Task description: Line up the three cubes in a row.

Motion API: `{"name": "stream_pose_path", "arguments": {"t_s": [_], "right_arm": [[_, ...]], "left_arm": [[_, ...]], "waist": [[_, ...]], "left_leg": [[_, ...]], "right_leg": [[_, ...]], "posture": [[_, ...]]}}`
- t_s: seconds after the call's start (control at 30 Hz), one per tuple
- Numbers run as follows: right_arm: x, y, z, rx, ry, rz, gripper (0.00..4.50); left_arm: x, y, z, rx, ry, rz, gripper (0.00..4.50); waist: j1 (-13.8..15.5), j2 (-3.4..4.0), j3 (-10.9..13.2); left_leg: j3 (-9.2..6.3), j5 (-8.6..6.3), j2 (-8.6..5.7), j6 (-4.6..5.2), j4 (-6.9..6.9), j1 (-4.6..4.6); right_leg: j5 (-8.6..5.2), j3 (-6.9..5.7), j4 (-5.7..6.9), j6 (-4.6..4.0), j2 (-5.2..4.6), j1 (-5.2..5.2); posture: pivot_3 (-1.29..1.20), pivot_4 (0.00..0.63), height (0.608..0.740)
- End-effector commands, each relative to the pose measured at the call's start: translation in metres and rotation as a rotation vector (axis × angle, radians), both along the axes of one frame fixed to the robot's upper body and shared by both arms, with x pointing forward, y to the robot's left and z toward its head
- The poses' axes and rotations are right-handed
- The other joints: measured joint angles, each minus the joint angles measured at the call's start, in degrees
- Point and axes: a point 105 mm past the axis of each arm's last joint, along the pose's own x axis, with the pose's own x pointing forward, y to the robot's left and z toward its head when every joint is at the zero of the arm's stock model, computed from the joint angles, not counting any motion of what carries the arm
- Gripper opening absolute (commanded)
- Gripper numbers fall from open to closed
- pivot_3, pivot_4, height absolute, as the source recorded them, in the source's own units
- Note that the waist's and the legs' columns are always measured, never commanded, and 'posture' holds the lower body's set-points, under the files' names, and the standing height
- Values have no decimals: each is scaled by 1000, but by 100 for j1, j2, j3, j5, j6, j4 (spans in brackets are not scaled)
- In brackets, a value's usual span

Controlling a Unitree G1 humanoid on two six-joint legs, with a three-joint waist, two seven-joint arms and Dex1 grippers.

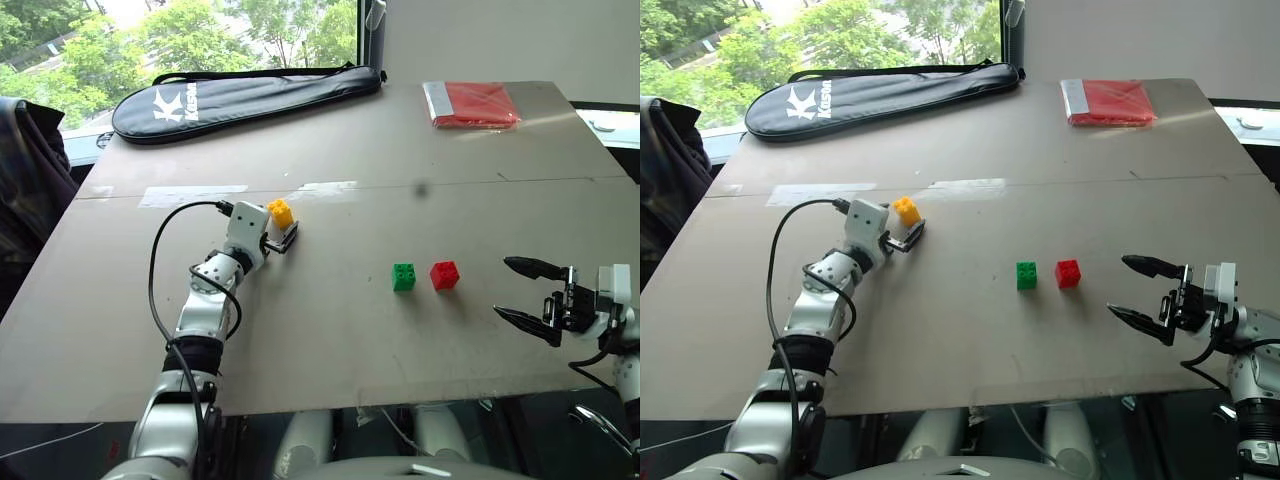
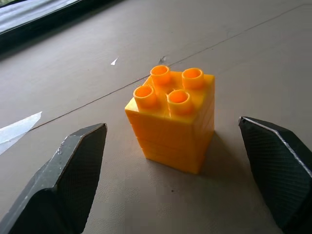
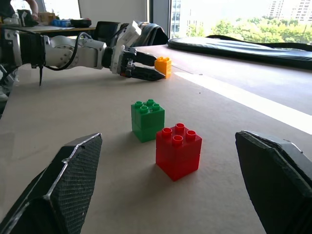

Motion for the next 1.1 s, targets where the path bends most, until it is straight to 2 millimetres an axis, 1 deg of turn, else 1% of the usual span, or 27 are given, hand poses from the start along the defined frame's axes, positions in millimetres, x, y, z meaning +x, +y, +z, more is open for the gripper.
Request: {"name": "stream_pose_path", "arguments": {"t_s": [0.03,0.1,0.23,0.27,0.33,0.4,0.43,0.47,0.5,0.67,0.77,0.87,0.97,1.03,1.1], "right_arm": [[0,-1,11,-2,-44,-4,4500],[0,0,12,-1,-44,-4,4500],[0,0,15,9,-48,-9,4500],[0,0,16,11,-48,-10,4500],[0,0,17,18,-49,-14,4500],[0,-1,18,22,-48,-20,4500],[0,-2,19,23,-49,-22,4500],[0,-2,19,22,-50,-25,4500],[0,-2,19,22,-50,-25,4500],[1,-3,19,22,-52,-32,4500],[2,-3,20,20,-51,-33,4500],[2,-3,20,18,-49,-30,4500],[2,-1,19,17,-47,-26,4500],[2,0,19,16,-46,-23,4500],[0,1,20,15,-46,-21,4500]], "left_arm": [[1,-2,-16,-26,111,-134,4425],[4,-2,-17,-27,133,-161,4425],[1,-9,-21,-87,211,-278,4425],[-2,-8,-23,-69,228,-302,4190],[-6,-7,-27,-44,256,-347,3556],[-9,-6,-29,-43,273,-367,2643],[-10,-5,-29,-38,277,-377,1988],[-11,-4,-29,-34,278,-381,1721],[-11,-3,-28,-35,277,-382,1296],[-13,-4,-21,-62,245,-416,1296],[-21,-13,-15,-46,228,-530,1296],[-34,-30,-10,1,214,-701,1296],[-49,-50,-11,100,219,-883,1296],[-56,-63,-11,146,219,-978,1296],[-58,-73,-11,180,212,-1025,1296]], "waist": [[8,0,0],[8,0,-1],[13,1,-1],[8,0,-1],[-5,0,-1],[-9,0,-1],[-9,0,-1],[-9,0,-1],[-9,0,-1],[-14,0,-1],[-15,0,-1],[-10,0,0],[0,-1,0],[5,-1,1],[8,-4,2]], "left_leg": [[-1,0,0,0,0,2],[-2,0,-2,1,1,2],[-5,0,-6,1,1,-1],[-4,0,-7,1,1,-1],[-3,0,-6,1,1,-2],[-3,-1,-6,2,0,-1],[-3,-1,-5,2,0,-2],[-3,-1,-5,2,0,-2],[-3,-1,-5,2,0,-2],[-2,-1,-4,2,0,-1],[-2,-1,-3,2,0,-2],[-2,-1,-3,2,0,-5],[-5,-1,-3,2,0,-9],[-4,-1,-3,2,0,-12],[-6,-1,-4,3,1,-15]], "right_leg": [[0,-1,0,0,0,4],[0,-3,-1,1,0,6],[0,-5,-1,1,-1,6],[0,-5,-1,2,-1,7],[-1,-5,-2,2,-2,6],[-1,-4,-3,2,-2,6],[-1,-4,-4,2,-2,6],[-1,-4,-4,3,-2,6],[-1,-4,-4,3,-2,6],[-1,-4,-5,3,-2,6],[-1,-4,-5,3,-2,5],[-1,-4,-5,3,-2,3],[-1,-4,-7,3,-2,2],[-1,-4,-8,2,-2,1],[-1,-4,-10,2,-2,1]], "posture": [[0,150,694],[0,150,694],[0,150,694],[0,150,694],[0,150,694],[0,150,694],[0,150,694],[0,150,694],[0,150,694],[0,150,694],[0,150,694],[0,150,694],[0,150,694],[0,150,694],[0,150,694]]}}
